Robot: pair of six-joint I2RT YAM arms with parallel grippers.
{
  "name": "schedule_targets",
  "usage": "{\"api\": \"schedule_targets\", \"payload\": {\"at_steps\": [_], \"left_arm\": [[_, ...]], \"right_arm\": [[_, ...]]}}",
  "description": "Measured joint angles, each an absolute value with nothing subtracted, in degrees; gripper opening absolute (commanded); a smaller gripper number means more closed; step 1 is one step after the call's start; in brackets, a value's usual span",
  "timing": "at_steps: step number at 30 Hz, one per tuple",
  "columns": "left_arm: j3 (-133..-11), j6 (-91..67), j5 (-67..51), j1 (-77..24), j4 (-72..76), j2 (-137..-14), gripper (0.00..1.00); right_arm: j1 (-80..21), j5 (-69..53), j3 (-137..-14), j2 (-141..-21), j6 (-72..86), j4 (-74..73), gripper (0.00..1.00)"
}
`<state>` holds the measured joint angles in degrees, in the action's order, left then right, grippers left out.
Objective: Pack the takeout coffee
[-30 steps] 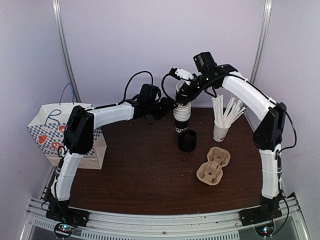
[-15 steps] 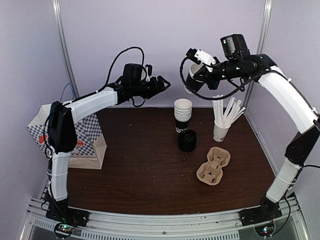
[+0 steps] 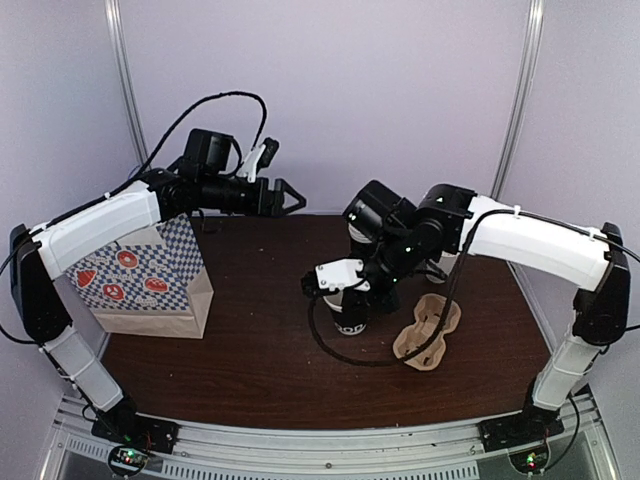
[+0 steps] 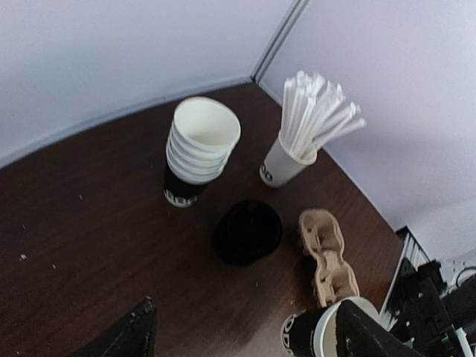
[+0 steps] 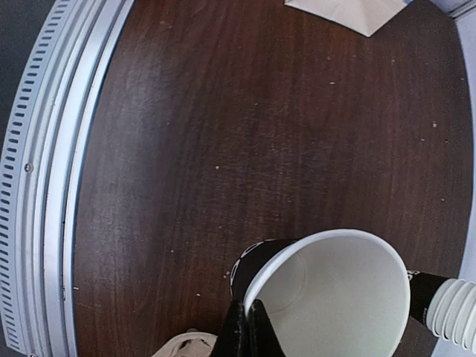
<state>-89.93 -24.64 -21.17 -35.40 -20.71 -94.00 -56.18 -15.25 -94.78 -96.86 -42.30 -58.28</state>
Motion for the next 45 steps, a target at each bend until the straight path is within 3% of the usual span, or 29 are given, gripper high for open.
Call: {"api": "schedule_targets", "payload": {"at_steps": [3, 28, 31, 34, 36, 45], "left_arm": [[-84.44, -21.30, -24.45, -35.55, -23.75, -92.68, 0.83], [-84.36, -17.19, -27.49, -36.23, -24.49, -91.68, 0.83], [-84.31, -17.17, -27.46, -36.23, -24.49, -91.68, 0.83], [-84.14, -17.17, -27.49, -36.23, -24.49, -91.68, 0.83], [-84.09, -17.17, -27.51, -36.23, -24.53, -91.68, 0.83], [-84.09, -17.17, -27.68, -36.23, -24.53, -91.68, 0.83]], "right_arm": [[-58.48, -14.61, -94.00, -99.57, -42.13, -58.02, 0.00], [-62.13, -16.01, -89.91, -106.26, -29.45, -43.86, 0.00], [-62.41, -16.38, -89.56, -107.22, -28.08, -42.72, 0.07], [-62.83, -16.82, -89.56, -107.92, -27.42, -42.17, 0.24], [-63.16, -16.95, -89.56, -108.07, -27.05, -42.17, 0.30], [-61.52, -21.28, -96.79, -107.59, -28.38, -50.39, 0.36]]}}
